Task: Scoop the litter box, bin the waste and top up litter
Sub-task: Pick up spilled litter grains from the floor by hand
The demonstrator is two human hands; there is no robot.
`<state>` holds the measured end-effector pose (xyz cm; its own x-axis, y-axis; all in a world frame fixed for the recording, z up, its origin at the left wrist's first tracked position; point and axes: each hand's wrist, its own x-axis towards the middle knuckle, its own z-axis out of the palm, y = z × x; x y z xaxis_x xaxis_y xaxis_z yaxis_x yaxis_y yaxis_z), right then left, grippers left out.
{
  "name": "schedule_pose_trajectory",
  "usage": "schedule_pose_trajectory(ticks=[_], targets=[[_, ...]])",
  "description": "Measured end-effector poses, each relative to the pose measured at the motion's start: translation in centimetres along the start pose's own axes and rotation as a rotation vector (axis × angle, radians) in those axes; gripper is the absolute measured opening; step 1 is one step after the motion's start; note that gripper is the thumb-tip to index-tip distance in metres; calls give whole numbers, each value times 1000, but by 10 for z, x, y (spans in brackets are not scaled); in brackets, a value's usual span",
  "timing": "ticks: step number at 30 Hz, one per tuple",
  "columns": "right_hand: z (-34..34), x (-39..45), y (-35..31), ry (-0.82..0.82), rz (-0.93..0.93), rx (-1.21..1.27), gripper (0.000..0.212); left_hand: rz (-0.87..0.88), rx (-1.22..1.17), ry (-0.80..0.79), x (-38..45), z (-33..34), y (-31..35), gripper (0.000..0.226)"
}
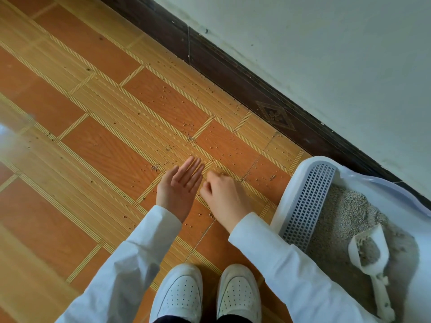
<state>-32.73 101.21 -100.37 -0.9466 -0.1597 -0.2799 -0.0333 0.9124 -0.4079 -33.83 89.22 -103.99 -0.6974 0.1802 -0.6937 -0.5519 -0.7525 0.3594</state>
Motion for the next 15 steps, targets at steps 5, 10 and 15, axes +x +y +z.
schedule_pose_trajectory(ticks=[5,10,15], targets=[[-1,-11,-27,47,-184,96,16,-92,-17,-49,-8,-2,8,46],[-23,-18,-20,161,-178,223,16,-57,-102,-75,-27,-6,21,43],[-30,-9,29,-93,278,-139,30,-8,-186,-75,-43,-14,30,42]])
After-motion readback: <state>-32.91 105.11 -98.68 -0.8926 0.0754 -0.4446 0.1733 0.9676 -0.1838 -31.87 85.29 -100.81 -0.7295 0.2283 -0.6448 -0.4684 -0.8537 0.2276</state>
